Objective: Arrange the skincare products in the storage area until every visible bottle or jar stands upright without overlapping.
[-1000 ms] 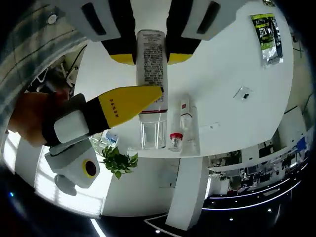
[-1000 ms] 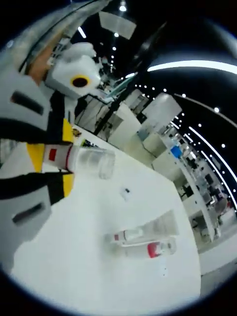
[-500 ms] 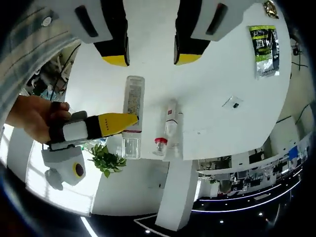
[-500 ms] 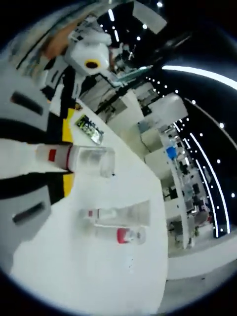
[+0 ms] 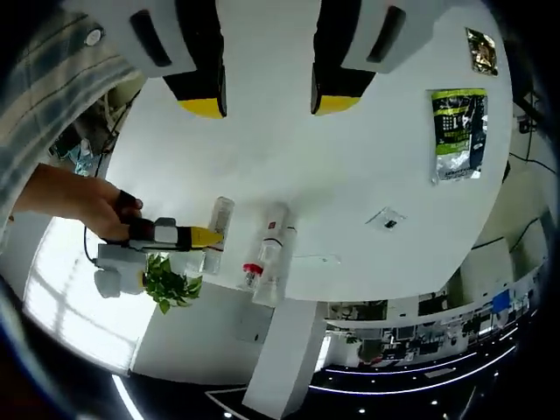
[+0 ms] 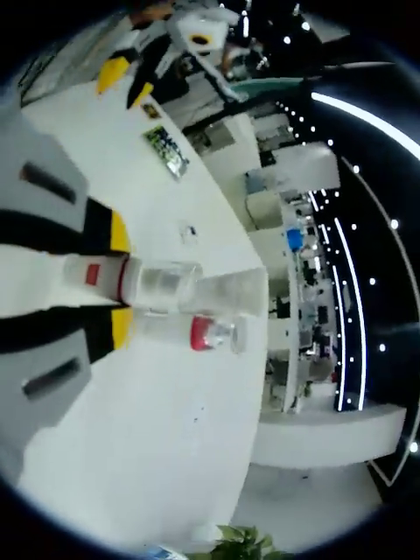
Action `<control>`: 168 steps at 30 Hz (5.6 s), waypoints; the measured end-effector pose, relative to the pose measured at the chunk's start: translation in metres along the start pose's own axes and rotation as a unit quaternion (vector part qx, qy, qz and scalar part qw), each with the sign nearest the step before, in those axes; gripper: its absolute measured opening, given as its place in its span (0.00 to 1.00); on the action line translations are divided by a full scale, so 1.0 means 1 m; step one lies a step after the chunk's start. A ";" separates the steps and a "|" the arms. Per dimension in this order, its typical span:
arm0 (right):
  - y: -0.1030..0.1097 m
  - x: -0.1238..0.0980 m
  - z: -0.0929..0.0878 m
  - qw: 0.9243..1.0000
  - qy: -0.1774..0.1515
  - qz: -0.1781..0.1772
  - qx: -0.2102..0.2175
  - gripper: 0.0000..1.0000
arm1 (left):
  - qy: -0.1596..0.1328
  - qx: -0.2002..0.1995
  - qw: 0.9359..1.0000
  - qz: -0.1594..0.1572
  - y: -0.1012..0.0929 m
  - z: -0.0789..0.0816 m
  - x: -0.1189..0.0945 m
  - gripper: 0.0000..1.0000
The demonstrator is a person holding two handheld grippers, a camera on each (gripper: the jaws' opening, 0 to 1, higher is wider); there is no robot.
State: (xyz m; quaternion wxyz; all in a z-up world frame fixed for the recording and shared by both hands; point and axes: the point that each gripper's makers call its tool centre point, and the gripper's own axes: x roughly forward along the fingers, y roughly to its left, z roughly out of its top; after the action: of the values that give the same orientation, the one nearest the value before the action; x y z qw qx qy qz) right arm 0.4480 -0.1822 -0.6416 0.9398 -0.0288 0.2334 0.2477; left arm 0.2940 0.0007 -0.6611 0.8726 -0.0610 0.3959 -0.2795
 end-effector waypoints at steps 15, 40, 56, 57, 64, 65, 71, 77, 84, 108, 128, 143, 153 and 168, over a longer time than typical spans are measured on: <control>-0.025 0.049 -0.007 0.997 -0.043 -0.061 -0.037 0.18 | 0.020 -0.030 0.999 0.039 0.023 -0.038 -0.037 0.39; -0.030 0.065 -0.017 0.990 -0.086 -0.087 -0.067 0.19 | 0.026 -0.039 0.997 0.063 0.047 -0.053 -0.059 0.39; -0.037 0.069 -0.017 0.987 -0.064 -0.138 -0.043 0.19 | 0.027 -0.023 0.998 0.051 0.037 -0.053 -0.056 0.39; -0.038 0.070 -0.017 0.987 -0.065 -0.141 -0.038 0.19 | 0.028 -0.021 0.998 0.052 0.037 -0.053 -0.057 0.39; -0.039 0.071 -0.020 0.988 -0.060 -0.142 -0.002 0.20 | 0.031 -0.017 0.998 0.054 0.036 -0.058 -0.060 0.39; -0.041 0.072 -0.024 0.989 -0.052 -0.141 0.001 0.21 | 0.030 -0.016 0.998 0.054 0.036 -0.057 -0.060 0.39; -0.038 0.065 -0.028 0.990 -0.049 -0.132 0.018 0.30 | 0.031 -0.014 0.998 0.052 0.035 -0.060 -0.059 0.39; -0.029 0.046 -0.043 0.991 -0.013 -0.116 0.069 0.39 | 0.029 -0.024 0.998 0.047 0.035 -0.057 -0.053 0.41; -0.018 0.013 -0.054 0.995 0.014 -0.084 0.046 0.38 | 0.019 -0.038 0.996 0.075 0.064 -0.037 -0.042 0.48; 0.018 -0.096 -0.086 0.996 0.079 -0.030 0.011 0.41 | 0.083 -0.070 0.970 0.216 0.237 0.001 0.004 0.95; -0.009 -0.128 -0.084 0.993 0.089 -0.069 0.024 0.41 | 0.139 -0.066 0.961 0.229 0.273 -0.004 0.035 0.92; -0.003 -0.120 -0.087 0.994 0.091 -0.058 0.023 0.39 | 0.136 -0.055 0.963 0.224 0.266 -0.006 0.030 0.64; -0.002 -0.123 -0.096 0.993 0.100 -0.057 0.024 0.38 | 0.137 -0.039 0.967 0.210 0.257 -0.007 0.029 0.41; 0.003 -0.121 -0.097 0.993 0.100 -0.052 0.024 0.38 | 0.142 -0.036 0.974 0.172 0.241 -0.018 0.027 0.08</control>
State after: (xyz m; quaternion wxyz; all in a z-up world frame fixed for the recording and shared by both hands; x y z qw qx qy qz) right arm 0.3123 -0.2507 -0.6729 0.9238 -0.0423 0.3302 0.1891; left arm 0.4013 0.1898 -0.7702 0.8395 0.0173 0.5304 -0.1166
